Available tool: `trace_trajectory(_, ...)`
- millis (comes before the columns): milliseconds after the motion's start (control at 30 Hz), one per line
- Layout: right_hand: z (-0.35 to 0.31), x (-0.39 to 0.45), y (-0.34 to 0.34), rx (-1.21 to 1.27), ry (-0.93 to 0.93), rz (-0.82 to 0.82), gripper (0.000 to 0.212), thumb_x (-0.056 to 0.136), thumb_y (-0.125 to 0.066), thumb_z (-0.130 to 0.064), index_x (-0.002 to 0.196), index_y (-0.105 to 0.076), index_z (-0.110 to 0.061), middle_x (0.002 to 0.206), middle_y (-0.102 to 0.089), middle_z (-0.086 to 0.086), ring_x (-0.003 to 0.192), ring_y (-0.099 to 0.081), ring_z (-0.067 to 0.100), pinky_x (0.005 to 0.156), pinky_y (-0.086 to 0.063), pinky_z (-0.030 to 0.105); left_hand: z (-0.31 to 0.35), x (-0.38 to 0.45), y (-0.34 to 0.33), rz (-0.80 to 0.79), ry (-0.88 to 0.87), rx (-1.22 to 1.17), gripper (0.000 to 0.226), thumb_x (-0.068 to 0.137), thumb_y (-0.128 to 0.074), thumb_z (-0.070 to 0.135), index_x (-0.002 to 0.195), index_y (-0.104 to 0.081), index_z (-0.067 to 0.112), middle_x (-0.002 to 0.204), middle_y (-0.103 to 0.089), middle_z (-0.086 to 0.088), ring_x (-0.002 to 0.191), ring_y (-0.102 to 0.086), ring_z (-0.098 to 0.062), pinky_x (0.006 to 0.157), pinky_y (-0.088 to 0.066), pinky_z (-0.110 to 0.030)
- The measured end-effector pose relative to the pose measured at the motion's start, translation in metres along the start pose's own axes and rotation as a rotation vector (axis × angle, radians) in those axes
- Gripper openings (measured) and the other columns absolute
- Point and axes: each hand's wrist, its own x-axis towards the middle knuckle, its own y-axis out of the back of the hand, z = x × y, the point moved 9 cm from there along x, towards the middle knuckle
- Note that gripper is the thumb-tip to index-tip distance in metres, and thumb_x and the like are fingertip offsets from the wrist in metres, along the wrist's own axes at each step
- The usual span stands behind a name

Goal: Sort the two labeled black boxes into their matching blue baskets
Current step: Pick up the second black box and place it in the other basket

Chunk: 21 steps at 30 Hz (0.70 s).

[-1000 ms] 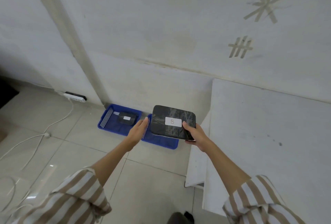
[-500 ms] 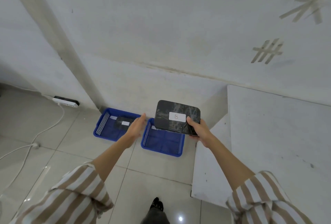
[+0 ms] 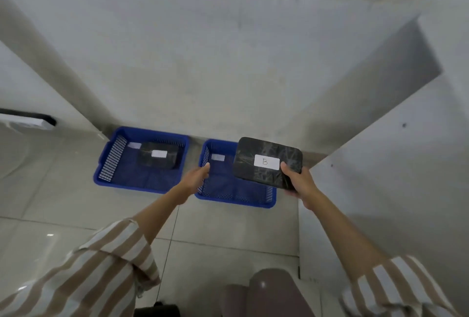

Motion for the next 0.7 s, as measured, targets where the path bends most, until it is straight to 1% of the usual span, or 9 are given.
trace_trajectory(33, 0.023, 0.019, -0.003, 0.001, -0.007, 0.014, 0.043, 0.089, -0.060, -0.031, 0.125, -0.050, -0.012, 0.113, -0.058, 0.008, 0.099, -0.055, 0.022, 0.074, -0.050, 0.035, -0.020, 0.024, -0.005, -0.011, 0.007, 0.014, 0.051, 0.096, -0.036, 0.045, 0.129, -0.048, 0.007, 0.133, -0.050, -0.009, 0.112, -0.048, -0.024, 0.096, -0.038, -0.037)
trace_trajectory(100, 0.063, 0.054, -0.011, -0.010, -0.013, 0.030, 0.044, 0.089, -0.059, -0.033, 0.127, -0.049, -0.013, 0.115, -0.057, 0.008, 0.101, -0.055, 0.023, 0.079, -0.050, 0.037, -0.052, 0.067, -0.016, -0.028, -0.001, 0.032, 0.053, 0.096, -0.037, 0.043, 0.135, -0.044, 0.007, 0.138, -0.048, -0.009, 0.120, -0.050, -0.027, 0.095, -0.039, -0.037)
trace_trajectory(233, 0.126, 0.117, -0.031, -0.032, 0.002, 0.021, 0.038, 0.089, -0.058, -0.034, 0.122, -0.050, -0.015, 0.114, -0.058, 0.007, 0.102, -0.055, 0.022, 0.087, -0.051, 0.041, -0.091, 0.144, -0.046, -0.067, -0.068, 0.007, 0.054, 0.096, -0.039, 0.043, 0.137, -0.041, 0.009, 0.142, -0.047, -0.010, 0.127, -0.049, -0.029, 0.100, -0.041, -0.038)
trace_trajectory(300, 0.147, 0.142, -0.038, -0.061, 0.023, 0.002, 0.036, 0.089, -0.057, -0.035, 0.119, -0.050, -0.017, 0.112, -0.057, 0.005, 0.101, -0.055, 0.021, 0.087, -0.051, 0.041, -0.103, 0.176, -0.064, -0.101, -0.093, -0.053, 0.055, 0.095, -0.040, 0.043, 0.139, -0.039, 0.010, 0.145, -0.046, -0.009, 0.130, -0.047, -0.029, 0.104, -0.038, -0.040)
trace_trajectory(333, 0.156, 0.153, -0.040, -0.076, 0.040, -0.007, 0.039, 0.089, -0.057, -0.036, 0.122, -0.050, -0.016, 0.112, -0.057, 0.005, 0.101, -0.055, 0.021, 0.085, -0.051, 0.040, -0.108, 0.190, -0.073, -0.118, -0.103, -0.084, 0.056, 0.095, -0.041, 0.044, 0.140, -0.038, 0.011, 0.145, -0.045, -0.009, 0.130, -0.046, -0.029, 0.106, -0.037, -0.041)
trace_trajectory(400, 0.167, 0.172, -0.042, -0.099, 0.074, -0.014, 0.046, 0.089, -0.057, -0.037, 0.128, -0.047, -0.016, 0.113, -0.056, 0.004, 0.102, -0.054, 0.021, 0.086, -0.051, 0.040, -0.117, 0.212, -0.089, -0.148, -0.126, -0.136, 0.057, 0.095, -0.040, 0.045, 0.141, -0.038, 0.012, 0.146, -0.045, -0.008, 0.131, -0.045, -0.029, 0.107, -0.036, -0.041)
trace_trajectory(500, 0.174, 0.191, -0.043, -0.094, 0.112, -0.019, 0.048, 0.089, -0.057, -0.038, 0.131, -0.045, -0.017, 0.116, -0.055, 0.003, 0.105, -0.053, 0.020, 0.092, -0.051, 0.043, -0.123, 0.233, -0.107, -0.178, -0.162, -0.197, 0.057, 0.095, -0.037, 0.047, 0.140, -0.040, 0.013, 0.147, -0.044, -0.008, 0.133, -0.044, -0.028, 0.108, -0.034, -0.041)
trace_trajectory(600, 0.176, 0.196, -0.046, -0.085, 0.114, -0.030, 0.050, 0.088, -0.057, -0.040, 0.131, -0.045, -0.019, 0.124, -0.056, 0.006, 0.108, -0.053, 0.021, 0.089, -0.051, 0.041, -0.124, 0.235, -0.117, -0.197, -0.160, -0.255, 0.059, 0.092, -0.035, 0.054, 0.137, -0.044, 0.016, 0.141, -0.048, -0.007, 0.132, -0.044, -0.029, 0.111, -0.033, -0.043)
trace_trajectory(700, 0.174, 0.196, -0.054, -0.074, 0.095, -0.060, 0.057, 0.085, -0.060, -0.044, 0.134, -0.042, -0.019, 0.133, -0.054, 0.006, 0.116, -0.054, 0.024, 0.086, -0.052, 0.040, -0.120, 0.235, -0.118, -0.195, -0.161, -0.323, 0.069, 0.084, -0.039, 0.065, 0.138, -0.041, 0.023, 0.134, -0.049, -0.004, 0.123, -0.048, -0.027, 0.108, -0.037, -0.045)
